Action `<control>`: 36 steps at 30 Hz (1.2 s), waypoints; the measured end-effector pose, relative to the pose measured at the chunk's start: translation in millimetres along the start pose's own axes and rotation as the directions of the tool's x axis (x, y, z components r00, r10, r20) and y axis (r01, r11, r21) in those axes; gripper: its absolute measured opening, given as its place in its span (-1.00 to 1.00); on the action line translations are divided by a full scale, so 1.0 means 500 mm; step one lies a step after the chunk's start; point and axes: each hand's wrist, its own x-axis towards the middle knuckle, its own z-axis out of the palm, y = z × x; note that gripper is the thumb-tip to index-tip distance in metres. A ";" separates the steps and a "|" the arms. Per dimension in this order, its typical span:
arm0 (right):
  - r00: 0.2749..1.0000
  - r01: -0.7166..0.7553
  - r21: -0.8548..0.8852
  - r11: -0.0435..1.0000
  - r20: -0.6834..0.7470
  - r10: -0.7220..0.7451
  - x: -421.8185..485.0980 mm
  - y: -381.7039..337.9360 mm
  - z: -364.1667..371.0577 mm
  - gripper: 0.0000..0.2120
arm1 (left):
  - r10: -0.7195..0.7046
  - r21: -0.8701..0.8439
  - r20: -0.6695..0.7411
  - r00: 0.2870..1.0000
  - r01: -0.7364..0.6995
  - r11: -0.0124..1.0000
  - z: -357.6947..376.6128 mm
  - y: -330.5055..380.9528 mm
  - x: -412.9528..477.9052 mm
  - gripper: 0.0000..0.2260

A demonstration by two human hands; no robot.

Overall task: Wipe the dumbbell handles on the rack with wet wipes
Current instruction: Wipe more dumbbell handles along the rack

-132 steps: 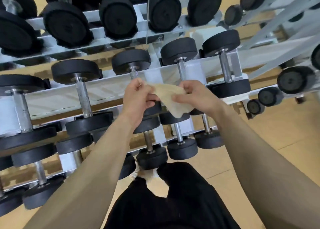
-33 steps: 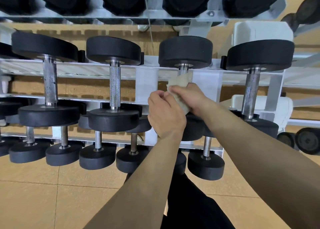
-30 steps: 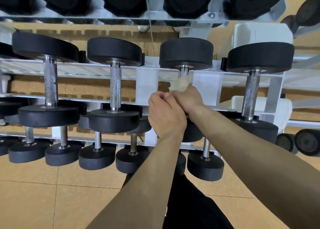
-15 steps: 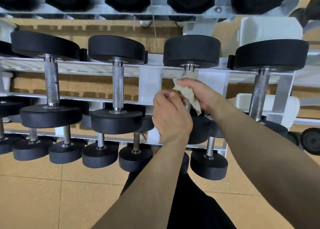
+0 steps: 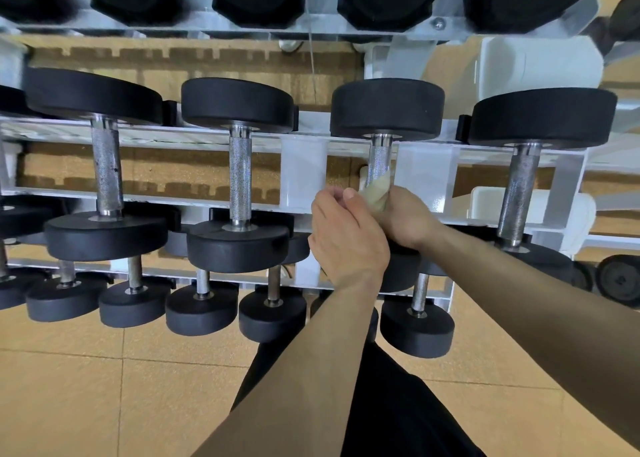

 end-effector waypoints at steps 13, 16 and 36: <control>0.992 -0.044 0.657 0.753 -0.058 0.109 0.038 -0.067 -0.004 -0.73 | -0.006 0.037 0.024 1.000 0.005 0.999 0.000 0.003 0.000 -0.75; 0.993 -0.097 0.439 0.893 0.107 0.055 0.004 -0.040 -0.002 -0.72 | -0.014 0.034 0.039 0.999 0.013 0.999 -0.001 0.001 0.002 -0.76; 0.981 -0.167 0.197 0.966 0.132 0.143 -0.032 -0.061 -0.030 -0.72 | -0.007 0.003 0.062 0.998 0.007 1.000 -0.002 -0.003 0.008 -0.71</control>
